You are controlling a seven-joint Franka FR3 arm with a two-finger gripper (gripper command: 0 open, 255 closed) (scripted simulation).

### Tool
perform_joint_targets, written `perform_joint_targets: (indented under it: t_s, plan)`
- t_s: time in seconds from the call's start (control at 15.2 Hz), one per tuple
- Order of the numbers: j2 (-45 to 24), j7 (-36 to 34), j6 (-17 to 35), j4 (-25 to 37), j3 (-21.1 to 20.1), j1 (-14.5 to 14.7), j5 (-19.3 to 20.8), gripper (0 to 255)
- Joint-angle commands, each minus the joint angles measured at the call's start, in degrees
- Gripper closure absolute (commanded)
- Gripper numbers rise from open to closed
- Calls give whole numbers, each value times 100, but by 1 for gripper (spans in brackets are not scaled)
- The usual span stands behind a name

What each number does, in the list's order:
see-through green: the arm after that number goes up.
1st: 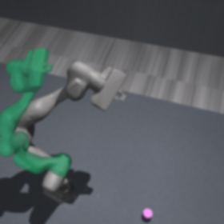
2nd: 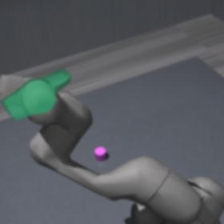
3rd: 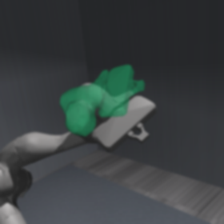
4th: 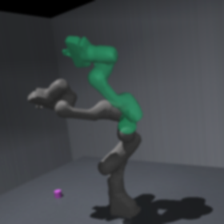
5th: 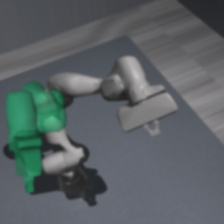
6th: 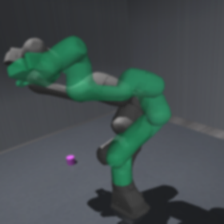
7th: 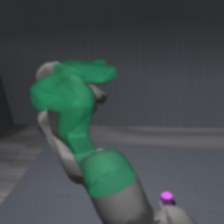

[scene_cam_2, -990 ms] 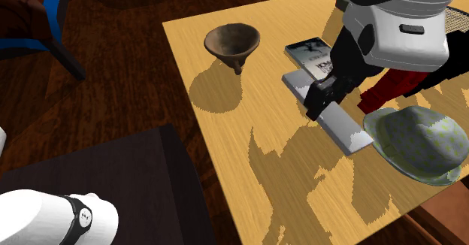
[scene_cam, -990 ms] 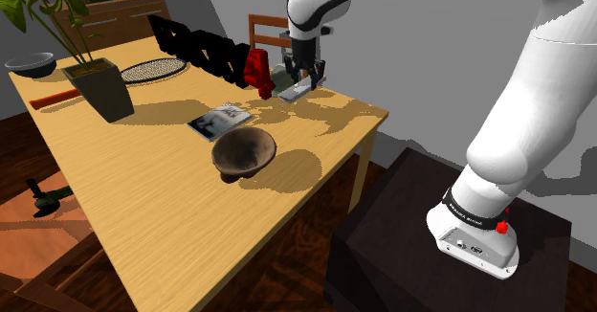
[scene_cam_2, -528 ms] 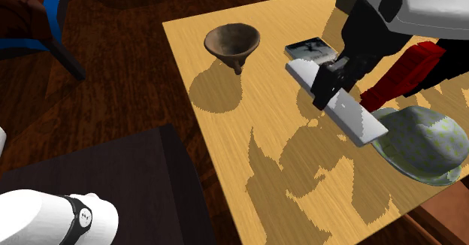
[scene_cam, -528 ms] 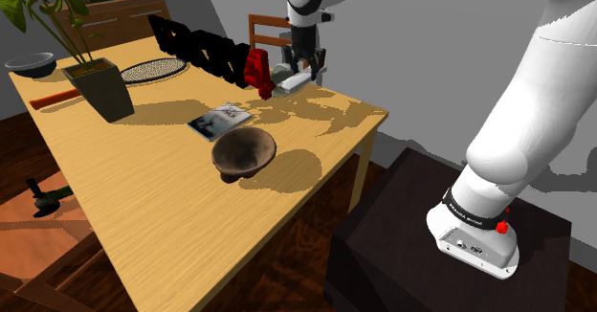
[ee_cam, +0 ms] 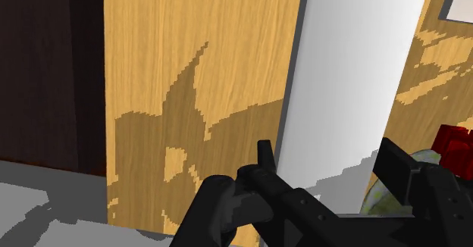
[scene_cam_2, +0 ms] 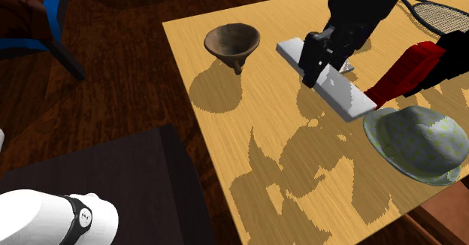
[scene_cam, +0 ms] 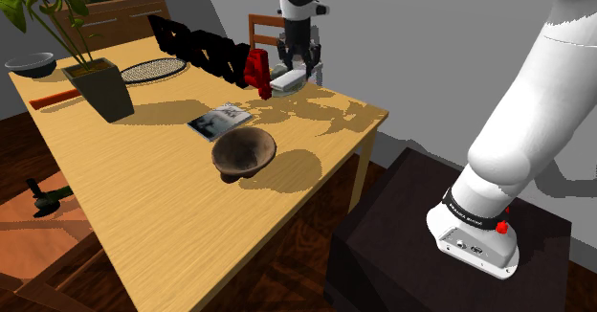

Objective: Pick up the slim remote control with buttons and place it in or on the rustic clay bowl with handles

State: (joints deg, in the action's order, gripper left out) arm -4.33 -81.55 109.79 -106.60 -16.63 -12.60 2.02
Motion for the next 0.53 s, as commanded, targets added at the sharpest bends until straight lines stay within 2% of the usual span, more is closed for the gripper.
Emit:
perform_joint_targets:
  t_s: [0.0,0.46]
  plan:
    - [63,-284,10,-75,-131,150,-14,255]
    - [111,-1203,-10,-118,-568,637,-23,255]
